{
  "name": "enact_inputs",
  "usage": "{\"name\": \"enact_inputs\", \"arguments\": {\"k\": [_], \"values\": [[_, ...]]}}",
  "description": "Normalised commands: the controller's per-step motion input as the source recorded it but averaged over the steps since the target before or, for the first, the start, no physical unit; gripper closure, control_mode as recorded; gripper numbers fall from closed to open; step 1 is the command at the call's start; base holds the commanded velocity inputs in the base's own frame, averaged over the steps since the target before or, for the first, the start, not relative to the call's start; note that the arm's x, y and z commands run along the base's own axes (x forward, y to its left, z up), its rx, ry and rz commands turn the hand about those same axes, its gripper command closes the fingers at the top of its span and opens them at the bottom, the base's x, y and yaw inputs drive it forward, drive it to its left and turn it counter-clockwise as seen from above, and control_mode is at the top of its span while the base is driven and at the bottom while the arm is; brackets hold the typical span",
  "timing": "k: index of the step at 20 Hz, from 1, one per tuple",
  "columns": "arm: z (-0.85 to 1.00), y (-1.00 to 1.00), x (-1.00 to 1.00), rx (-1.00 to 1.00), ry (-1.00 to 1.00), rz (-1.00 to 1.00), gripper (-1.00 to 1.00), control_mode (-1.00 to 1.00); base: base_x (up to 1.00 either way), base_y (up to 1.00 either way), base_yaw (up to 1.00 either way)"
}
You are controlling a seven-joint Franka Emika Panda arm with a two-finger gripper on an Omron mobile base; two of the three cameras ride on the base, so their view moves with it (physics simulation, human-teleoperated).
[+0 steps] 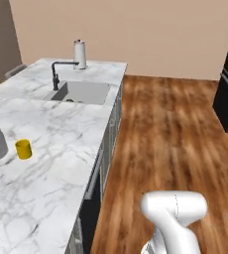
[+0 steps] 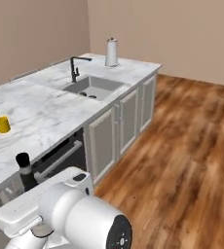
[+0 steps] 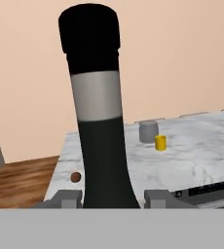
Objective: Open the cabinet directly in front. Then move the wine and the mug to the dining counter with the jar on it.
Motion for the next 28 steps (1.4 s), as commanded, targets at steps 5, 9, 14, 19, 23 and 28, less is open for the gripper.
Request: {"name": "enact_inputs", "arguments": {"k": [5,9,14,19,23,28], "values": [[0.0,0.0,0.0,0.0,0.0,0.0,1.0,1.0,0.26,0.01,0.44],[0.0,0.0,0.0,0.0,0.0,0.0,1.0,1.0,0.37,0.0,0.44],[0.0,0.0,0.0,0.0,0.0,0.0,1.0,1.0,0.48,0.0,0.42],[0.0,0.0,0.0,0.0,0.0,0.0,1.0,1.0,0.55,0.0,0.37],[0.0,0.0,0.0,0.0,0.0,0.0,1.0,1.0,0.58,0.0,0.37],[0.0,0.0,0.0,0.0,0.0,0.0,1.0,1.0,0.63,0.0,0.35]]}}
